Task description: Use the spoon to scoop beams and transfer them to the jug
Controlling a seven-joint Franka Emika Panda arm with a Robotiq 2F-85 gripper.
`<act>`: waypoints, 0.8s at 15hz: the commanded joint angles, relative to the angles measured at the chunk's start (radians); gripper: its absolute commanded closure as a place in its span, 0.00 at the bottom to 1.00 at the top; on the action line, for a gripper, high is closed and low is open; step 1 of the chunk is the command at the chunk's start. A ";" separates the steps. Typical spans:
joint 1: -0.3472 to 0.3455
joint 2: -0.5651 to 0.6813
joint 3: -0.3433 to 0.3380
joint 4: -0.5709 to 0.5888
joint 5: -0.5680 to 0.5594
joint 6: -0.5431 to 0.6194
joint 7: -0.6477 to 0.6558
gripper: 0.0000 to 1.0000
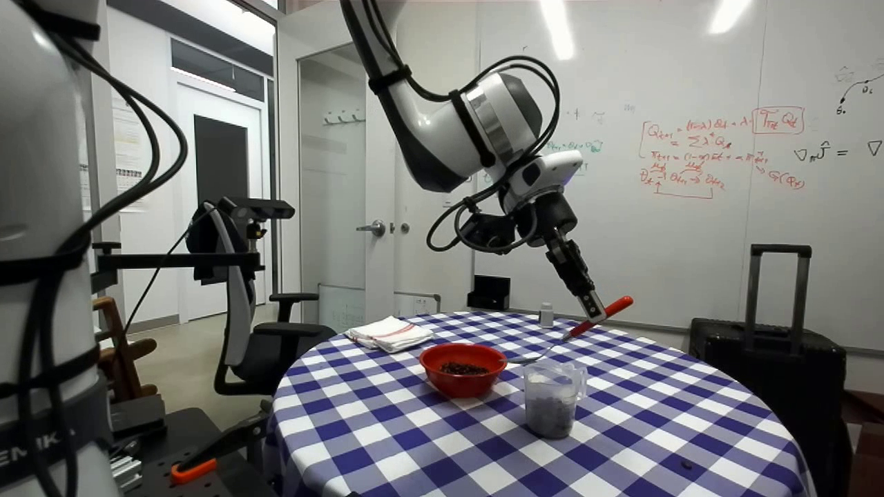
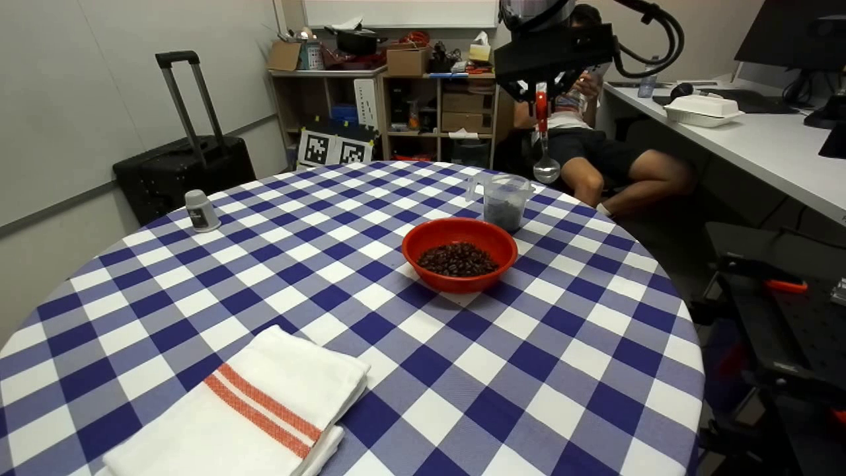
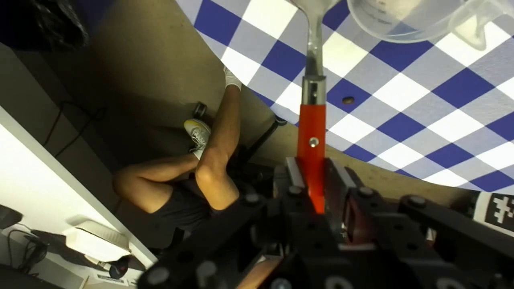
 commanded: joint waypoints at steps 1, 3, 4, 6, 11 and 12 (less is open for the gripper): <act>-0.027 -0.026 -0.016 -0.023 0.177 -0.008 -0.090 0.91; -0.041 -0.023 -0.024 -0.043 0.314 0.018 -0.120 0.91; -0.044 -0.016 -0.026 -0.055 0.382 0.032 -0.133 0.91; -0.049 -0.004 -0.031 -0.075 0.522 0.044 -0.168 0.91; -0.065 0.023 -0.049 -0.139 0.778 0.071 -0.257 0.92; -0.065 0.032 -0.054 -0.149 0.798 0.081 -0.271 0.92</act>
